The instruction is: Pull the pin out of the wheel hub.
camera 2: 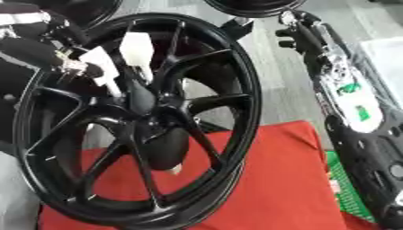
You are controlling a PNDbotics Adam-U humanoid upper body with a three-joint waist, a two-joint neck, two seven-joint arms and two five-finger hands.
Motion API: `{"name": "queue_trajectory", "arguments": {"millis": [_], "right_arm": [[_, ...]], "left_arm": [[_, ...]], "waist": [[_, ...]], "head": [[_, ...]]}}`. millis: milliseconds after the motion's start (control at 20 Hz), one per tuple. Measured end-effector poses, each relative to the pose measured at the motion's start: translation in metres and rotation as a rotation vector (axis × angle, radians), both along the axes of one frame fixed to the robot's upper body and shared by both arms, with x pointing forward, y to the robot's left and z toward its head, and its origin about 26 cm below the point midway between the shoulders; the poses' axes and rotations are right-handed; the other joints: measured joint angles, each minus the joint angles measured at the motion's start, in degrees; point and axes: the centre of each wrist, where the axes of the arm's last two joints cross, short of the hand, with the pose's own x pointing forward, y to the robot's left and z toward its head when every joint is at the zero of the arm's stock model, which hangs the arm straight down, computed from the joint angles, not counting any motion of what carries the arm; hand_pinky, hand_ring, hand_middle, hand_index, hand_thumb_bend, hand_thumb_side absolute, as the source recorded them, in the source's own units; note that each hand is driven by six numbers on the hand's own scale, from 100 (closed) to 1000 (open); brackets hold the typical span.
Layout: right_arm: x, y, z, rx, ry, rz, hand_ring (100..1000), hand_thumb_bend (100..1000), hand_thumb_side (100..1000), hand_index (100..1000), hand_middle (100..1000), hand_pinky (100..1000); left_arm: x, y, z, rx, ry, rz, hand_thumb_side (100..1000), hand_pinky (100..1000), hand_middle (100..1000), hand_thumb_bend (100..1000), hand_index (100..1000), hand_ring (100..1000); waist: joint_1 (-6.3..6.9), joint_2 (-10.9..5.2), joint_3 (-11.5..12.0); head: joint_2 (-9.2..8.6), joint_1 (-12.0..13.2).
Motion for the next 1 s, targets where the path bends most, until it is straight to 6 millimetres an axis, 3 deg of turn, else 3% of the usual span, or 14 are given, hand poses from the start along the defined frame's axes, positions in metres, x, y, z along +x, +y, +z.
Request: {"name": "queue_trajectory", "arguments": {"millis": [500, 1000], "right_arm": [[0.001, 0.002, 0.001, -0.005, 0.0, 0.011, 779, 100, 598, 823, 800, 784], [0.001, 0.003, 0.0, -0.004, 0.004, 0.015, 780, 100, 611, 823, 801, 785]], "left_arm": [[0.003, -0.015, -0.001, 0.03, -0.041, -0.02, 368, 815, 763, 548, 784, 833], [0.004, -0.015, -0.002, 0.059, -0.036, -0.029, 290, 785, 714, 448, 660, 809]], "waist": [[0.16, 0.0, -0.4], [0.27, 0.0, -0.4]], "head": [[-0.01, 0.6], [-0.01, 1.0]]}}
